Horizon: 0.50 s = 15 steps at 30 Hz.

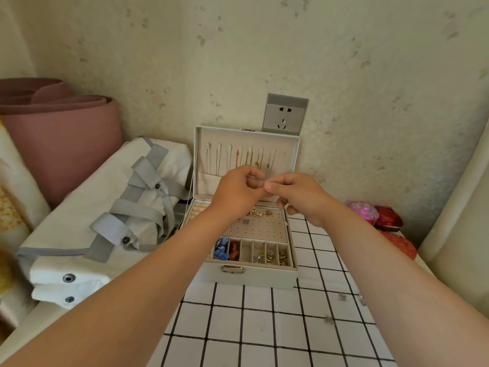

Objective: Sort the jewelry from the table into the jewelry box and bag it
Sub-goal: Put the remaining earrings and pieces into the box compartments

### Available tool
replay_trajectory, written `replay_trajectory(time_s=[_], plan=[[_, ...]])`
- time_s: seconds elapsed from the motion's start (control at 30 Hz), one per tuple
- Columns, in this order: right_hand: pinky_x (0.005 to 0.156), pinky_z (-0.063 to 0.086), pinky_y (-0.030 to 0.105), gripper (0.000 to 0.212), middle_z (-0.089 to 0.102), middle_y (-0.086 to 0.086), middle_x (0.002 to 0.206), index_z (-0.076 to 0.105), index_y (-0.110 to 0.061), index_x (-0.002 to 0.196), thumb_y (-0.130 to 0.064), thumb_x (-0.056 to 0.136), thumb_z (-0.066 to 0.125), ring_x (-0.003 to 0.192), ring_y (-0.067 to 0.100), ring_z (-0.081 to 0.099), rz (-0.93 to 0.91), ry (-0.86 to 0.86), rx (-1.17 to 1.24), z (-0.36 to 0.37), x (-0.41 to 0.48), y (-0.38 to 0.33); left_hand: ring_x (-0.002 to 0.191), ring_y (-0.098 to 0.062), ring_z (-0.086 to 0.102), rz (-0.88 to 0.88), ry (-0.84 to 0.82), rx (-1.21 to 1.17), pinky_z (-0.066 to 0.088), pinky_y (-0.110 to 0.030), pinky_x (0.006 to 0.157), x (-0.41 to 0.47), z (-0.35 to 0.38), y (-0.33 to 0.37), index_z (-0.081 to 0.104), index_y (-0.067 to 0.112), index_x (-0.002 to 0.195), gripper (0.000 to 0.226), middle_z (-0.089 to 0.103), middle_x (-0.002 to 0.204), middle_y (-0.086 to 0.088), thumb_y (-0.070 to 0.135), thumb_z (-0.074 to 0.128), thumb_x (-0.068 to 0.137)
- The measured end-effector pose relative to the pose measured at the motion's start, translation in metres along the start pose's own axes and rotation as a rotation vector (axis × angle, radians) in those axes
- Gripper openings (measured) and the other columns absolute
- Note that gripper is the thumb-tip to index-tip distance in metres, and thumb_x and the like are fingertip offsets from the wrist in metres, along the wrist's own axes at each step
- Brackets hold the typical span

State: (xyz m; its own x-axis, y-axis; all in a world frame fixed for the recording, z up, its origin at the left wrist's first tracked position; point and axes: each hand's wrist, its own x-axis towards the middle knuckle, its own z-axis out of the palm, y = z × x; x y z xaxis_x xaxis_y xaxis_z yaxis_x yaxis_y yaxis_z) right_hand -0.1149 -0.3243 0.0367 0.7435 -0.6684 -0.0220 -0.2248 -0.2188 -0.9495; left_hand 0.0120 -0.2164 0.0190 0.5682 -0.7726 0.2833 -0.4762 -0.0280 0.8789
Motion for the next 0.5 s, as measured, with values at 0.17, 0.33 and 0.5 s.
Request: replay_trajectory(time_s=[0.17,0.33,0.5], plan=[[0.042,0.040,0.022,0.014,0.074,0.007,0.093,0.072,-0.011,0.100,-0.018,0.088,0.075,0.053,0.012,0.059,0.099,0.093,0.006,-0.009,0.003,0.015,0.091,-0.009,0.062,0.097,-0.131,0.290,0.048,-0.023,0.077,-0.006,0.002,-0.009,0.063,0.026,0.111,0.026,0.069,0.098,0.010,0.022,0.071,0.087],[0.041,0.037,0.021,0.007,0.071,0.005,0.082,0.072,-0.015,0.096,-0.011,0.091,0.071,0.048,0.013,0.055,0.114,0.133,-0.011,-0.013,0.002,0.024,0.112,-0.016,0.044,0.275,-0.267,0.749,0.043,-0.037,0.093,-0.011,0.008,-0.023,0.068,0.034,0.118,0.025,0.059,0.117,0.004,0.035,0.059,0.095],[0.043,0.040,0.022,0.009,0.071,0.003,0.081,0.075,-0.015,0.094,-0.014,0.086,0.077,0.051,0.010,0.053,0.126,0.089,-0.035,-0.010,0.000,0.024,0.109,-0.016,0.046,0.320,-0.283,0.815,0.042,-0.032,0.085,-0.011,0.006,-0.027,0.066,0.034,0.123,0.029,0.060,0.112,0.004,0.040,0.054,0.097]])
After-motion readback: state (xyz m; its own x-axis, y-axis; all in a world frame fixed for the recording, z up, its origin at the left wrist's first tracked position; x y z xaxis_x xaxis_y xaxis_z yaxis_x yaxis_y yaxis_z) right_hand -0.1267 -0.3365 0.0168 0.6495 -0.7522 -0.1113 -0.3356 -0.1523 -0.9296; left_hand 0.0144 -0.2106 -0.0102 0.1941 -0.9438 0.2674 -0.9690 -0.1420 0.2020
